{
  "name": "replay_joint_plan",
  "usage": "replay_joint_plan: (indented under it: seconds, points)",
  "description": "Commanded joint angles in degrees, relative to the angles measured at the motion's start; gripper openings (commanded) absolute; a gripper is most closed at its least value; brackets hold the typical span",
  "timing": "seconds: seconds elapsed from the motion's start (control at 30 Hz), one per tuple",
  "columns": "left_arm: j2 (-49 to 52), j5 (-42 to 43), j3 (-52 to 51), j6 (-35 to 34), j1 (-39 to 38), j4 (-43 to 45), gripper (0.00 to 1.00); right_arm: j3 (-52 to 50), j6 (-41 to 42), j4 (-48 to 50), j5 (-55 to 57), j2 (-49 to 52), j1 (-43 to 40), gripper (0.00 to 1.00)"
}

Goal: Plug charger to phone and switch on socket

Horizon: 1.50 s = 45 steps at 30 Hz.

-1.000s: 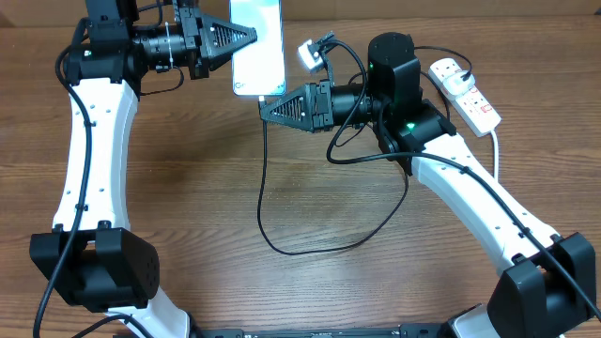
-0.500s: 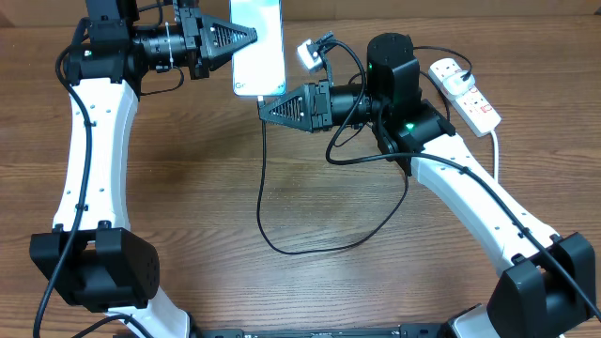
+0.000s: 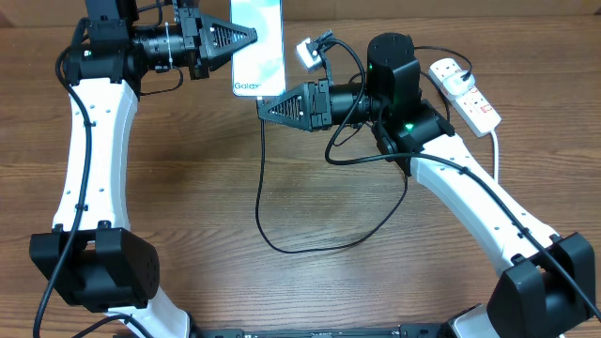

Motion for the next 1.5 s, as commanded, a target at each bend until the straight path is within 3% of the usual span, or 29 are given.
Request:
replay_joint_plan:
  seconds: [0.0,0.87,1.17,1.47]
  points:
    - [0.1,3.5,0.9,-0.1,-0.9,0.2,0.04,0.1,0.5,1.0,1.3,-1.4,0.1,0.04]
    - [0.1,8.2,0.9,3.0,-1.5,-0.4,0.04,0.1,2.2,3.0,4.0,-1.4,-1.5,0.04]
    - [0.1,7.2,0.9,10.4,-1.5,-8.9,0.04,0.1,2.2,3.1,3.8,-1.4,-1.7,0.04]
    - [0.1,5.8,0.9,10.7,-1.5,-9.2,0.04,0.1,2.2,3.1,3.4,-1.4,-1.7,0.05]
